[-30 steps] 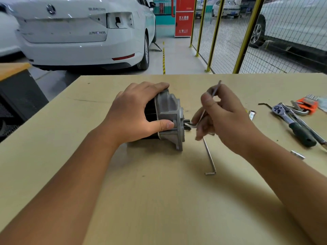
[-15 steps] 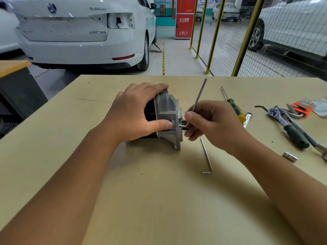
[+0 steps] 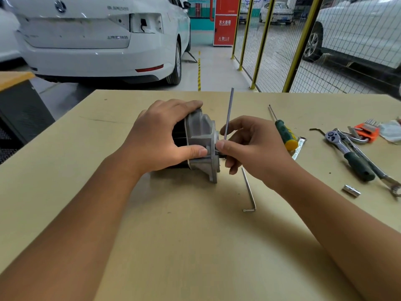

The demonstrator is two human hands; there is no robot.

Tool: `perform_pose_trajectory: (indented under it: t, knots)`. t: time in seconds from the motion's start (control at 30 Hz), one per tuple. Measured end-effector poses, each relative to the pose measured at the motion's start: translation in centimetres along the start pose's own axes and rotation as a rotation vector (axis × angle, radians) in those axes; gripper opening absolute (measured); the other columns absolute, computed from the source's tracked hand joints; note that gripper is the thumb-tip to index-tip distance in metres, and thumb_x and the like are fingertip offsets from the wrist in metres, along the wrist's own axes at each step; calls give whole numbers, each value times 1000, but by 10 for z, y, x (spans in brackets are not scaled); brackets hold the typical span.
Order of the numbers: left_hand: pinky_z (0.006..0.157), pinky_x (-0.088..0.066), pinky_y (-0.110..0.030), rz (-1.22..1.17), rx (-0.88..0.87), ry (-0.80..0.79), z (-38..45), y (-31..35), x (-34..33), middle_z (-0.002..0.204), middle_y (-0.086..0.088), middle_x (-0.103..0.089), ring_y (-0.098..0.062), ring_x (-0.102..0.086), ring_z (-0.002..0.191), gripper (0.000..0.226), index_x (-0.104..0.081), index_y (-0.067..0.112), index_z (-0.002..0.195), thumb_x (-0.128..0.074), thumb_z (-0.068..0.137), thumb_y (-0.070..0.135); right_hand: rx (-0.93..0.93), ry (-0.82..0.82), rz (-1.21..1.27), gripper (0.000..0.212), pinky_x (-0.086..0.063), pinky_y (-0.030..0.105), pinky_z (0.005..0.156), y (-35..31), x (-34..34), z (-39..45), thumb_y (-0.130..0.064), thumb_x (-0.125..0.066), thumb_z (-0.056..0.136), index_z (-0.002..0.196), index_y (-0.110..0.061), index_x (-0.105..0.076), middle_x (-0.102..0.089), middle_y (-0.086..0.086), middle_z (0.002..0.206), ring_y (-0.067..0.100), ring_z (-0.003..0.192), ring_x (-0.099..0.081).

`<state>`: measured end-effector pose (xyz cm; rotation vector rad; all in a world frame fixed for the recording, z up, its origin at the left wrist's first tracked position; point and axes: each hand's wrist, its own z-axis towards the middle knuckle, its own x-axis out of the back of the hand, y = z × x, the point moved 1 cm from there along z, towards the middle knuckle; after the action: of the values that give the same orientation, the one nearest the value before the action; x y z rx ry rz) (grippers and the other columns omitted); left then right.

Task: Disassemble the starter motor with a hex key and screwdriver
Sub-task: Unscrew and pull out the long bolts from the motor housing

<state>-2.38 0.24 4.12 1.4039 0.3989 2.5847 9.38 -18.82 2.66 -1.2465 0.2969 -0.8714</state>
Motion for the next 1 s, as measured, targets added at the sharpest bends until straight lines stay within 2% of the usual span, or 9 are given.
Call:
perform_pose_trajectory:
  t: [0.2,0.33,0.4,0.5,0.57,0.67,0.77,0.9,1.0]
  knots:
    - [102,-47,-56,-24,-5,8,0,-2,0,138,7,-63,-25,-57,123,97,-56,27,147,-69,64,75,116,-21,-163,14,-57,41,44,-8,0,-2,0,-75,87,89,-11,-66,-66,11,75,29,54,-67]
    - [103,-46,-55,-33,-4,12,0,-2,0,138,7,-64,-25,-57,124,97,-56,27,147,-70,64,75,139,-56,-142,11,-59,47,48,-12,-2,-3,6,-74,85,87,-1,-66,-64,16,70,31,54,-68]
    - [104,-46,-55,-35,-1,8,0,-1,0,138,7,-63,-25,-57,124,97,-56,27,147,-71,64,74,130,-56,-114,15,-59,47,48,-14,-2,-4,7,-74,85,94,-3,-65,-63,17,69,31,54,-69]
    - [104,-46,-55,-38,3,9,0,-1,0,139,8,-63,-24,-56,125,97,-56,27,147,-72,64,73,116,-72,-61,38,-59,43,49,-14,-4,-5,9,-70,88,118,-12,-59,-56,19,72,32,54,-70]
    - [104,-46,-55,-39,4,12,0,-1,0,139,8,-63,-24,-56,125,97,-55,28,147,-72,63,74,130,-92,-73,43,-60,42,50,-15,-4,-4,8,-68,89,122,-16,-55,-55,21,74,30,55,-70]
    - [104,-46,-55,-40,3,11,0,-1,0,139,8,-63,-24,-56,125,98,-55,28,148,-70,63,75,179,-119,-170,32,-61,37,51,-16,-3,-4,7,-68,90,105,-20,-58,-58,17,75,25,58,-71]
    - [104,-46,-55,-40,9,9,0,-1,0,139,8,-63,-24,-56,125,98,-55,28,148,-69,63,76,203,-101,-246,29,-61,42,53,-15,-2,-4,6,-70,89,86,-20,-57,-64,10,72,23,59,-72]
    - [103,-47,-55,-41,11,9,-1,-1,0,139,9,-62,-23,-55,126,98,-55,29,148,-68,63,77,251,-61,-351,19,-60,41,53,-14,-1,-3,4,-76,85,87,-8,-61,-66,2,73,19,59,-72]
    - [104,-46,-55,-46,17,9,0,-3,1,140,9,-62,-22,-55,126,100,-55,29,148,-68,63,78,261,-59,-369,15,-60,44,55,-16,-1,-3,0,-75,87,87,-7,-61,-67,5,73,19,60,-72]
